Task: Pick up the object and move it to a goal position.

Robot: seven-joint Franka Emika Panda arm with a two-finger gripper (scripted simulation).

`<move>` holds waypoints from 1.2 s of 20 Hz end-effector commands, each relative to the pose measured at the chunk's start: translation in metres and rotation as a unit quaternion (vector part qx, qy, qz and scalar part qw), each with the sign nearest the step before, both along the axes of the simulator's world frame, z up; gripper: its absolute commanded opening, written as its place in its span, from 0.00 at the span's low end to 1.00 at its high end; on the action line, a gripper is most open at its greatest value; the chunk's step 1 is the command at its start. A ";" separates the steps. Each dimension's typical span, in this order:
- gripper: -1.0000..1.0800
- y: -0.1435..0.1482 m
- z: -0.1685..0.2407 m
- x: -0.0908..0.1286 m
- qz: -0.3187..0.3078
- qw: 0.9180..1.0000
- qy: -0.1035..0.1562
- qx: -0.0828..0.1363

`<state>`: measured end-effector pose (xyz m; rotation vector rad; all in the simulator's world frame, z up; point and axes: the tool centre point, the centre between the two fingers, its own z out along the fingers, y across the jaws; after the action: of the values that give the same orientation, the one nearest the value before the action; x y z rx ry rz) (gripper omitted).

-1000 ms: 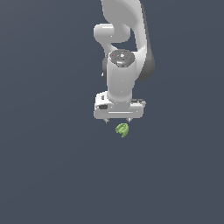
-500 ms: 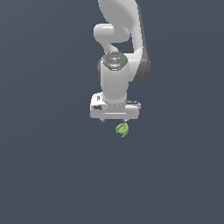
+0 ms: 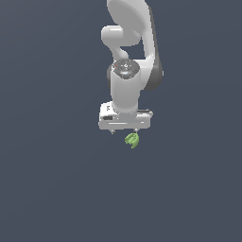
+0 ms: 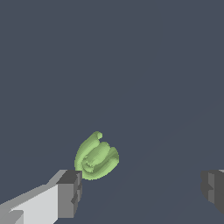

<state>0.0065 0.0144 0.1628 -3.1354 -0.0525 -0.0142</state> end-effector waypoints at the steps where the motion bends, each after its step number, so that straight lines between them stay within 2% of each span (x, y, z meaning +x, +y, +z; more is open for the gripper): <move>1: 0.96 0.002 -0.004 -0.001 0.020 1.000 0.000 -0.001; 6: 0.96 0.009 -0.016 -0.006 0.077 0.997 0.001 -0.003; 10: 0.96 0.017 -0.029 -0.010 0.137 0.991 0.002 -0.005; 18: 0.96 0.034 -0.053 -0.022 0.262 0.965 0.004 -0.006; 24: 0.96 0.044 -0.066 -0.028 0.326 0.945 0.003 -0.005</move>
<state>-0.0202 0.0558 0.0999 -2.9717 -1.0272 0.0014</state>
